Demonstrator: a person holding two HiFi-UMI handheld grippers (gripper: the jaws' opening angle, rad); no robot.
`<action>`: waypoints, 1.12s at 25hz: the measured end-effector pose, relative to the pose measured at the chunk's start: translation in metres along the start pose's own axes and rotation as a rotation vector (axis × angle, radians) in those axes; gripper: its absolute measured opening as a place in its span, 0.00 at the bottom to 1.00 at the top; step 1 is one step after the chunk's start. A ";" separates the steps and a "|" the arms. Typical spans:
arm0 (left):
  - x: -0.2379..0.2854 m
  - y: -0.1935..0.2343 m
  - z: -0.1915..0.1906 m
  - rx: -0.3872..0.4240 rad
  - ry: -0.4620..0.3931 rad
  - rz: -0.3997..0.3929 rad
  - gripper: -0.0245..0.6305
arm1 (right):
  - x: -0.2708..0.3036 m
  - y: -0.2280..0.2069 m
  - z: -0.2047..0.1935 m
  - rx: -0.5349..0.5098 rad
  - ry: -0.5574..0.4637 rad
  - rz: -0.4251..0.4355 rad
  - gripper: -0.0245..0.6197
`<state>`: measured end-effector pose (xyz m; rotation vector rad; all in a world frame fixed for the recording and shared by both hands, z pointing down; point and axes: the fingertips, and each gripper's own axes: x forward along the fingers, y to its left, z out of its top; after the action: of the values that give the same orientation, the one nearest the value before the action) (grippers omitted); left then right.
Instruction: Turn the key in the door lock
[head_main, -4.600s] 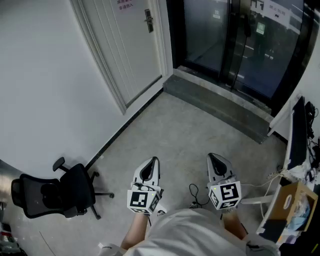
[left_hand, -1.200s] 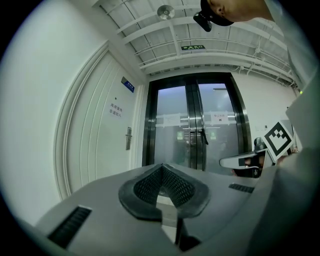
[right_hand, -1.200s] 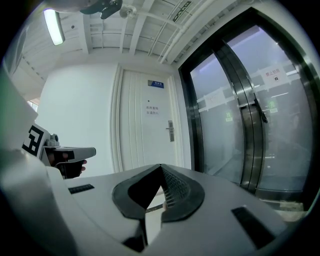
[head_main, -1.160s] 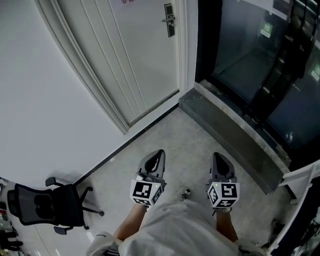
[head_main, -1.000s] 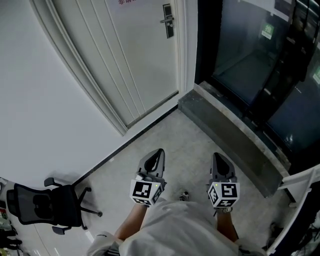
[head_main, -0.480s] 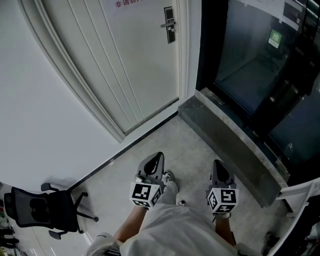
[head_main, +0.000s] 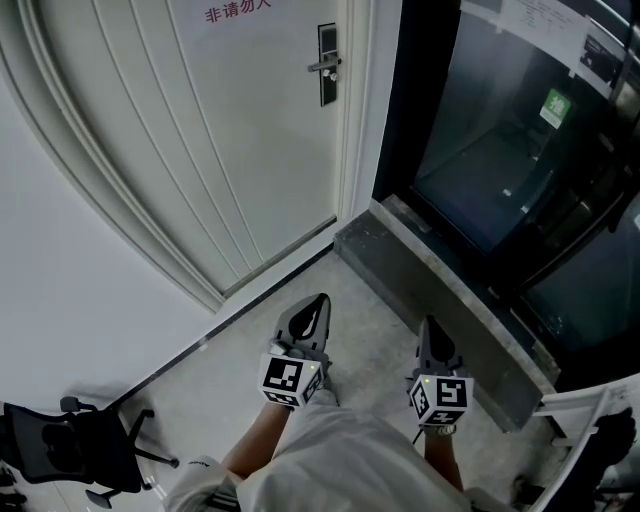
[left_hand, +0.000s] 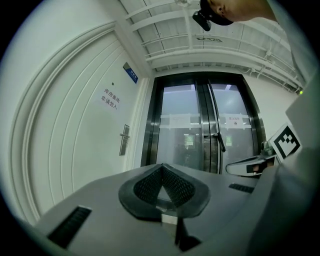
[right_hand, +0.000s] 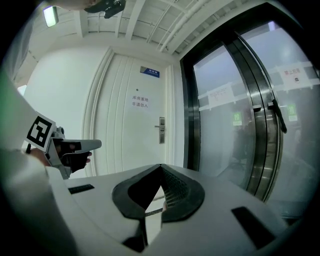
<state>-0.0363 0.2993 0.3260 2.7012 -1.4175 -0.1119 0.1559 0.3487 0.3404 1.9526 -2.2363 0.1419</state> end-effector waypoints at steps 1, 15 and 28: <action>0.009 0.006 0.002 -0.001 -0.001 -0.004 0.05 | 0.010 0.000 0.003 -0.005 0.001 -0.001 0.04; 0.089 0.095 0.000 0.010 0.019 0.028 0.05 | 0.134 0.016 0.014 0.010 0.001 0.040 0.04; 0.194 0.103 -0.012 0.040 0.052 0.101 0.05 | 0.239 -0.050 0.013 -0.035 0.025 0.131 0.04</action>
<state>-0.0096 0.0819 0.3446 2.6362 -1.5539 -0.0062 0.1739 0.1067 0.3705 1.7768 -2.3346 0.1417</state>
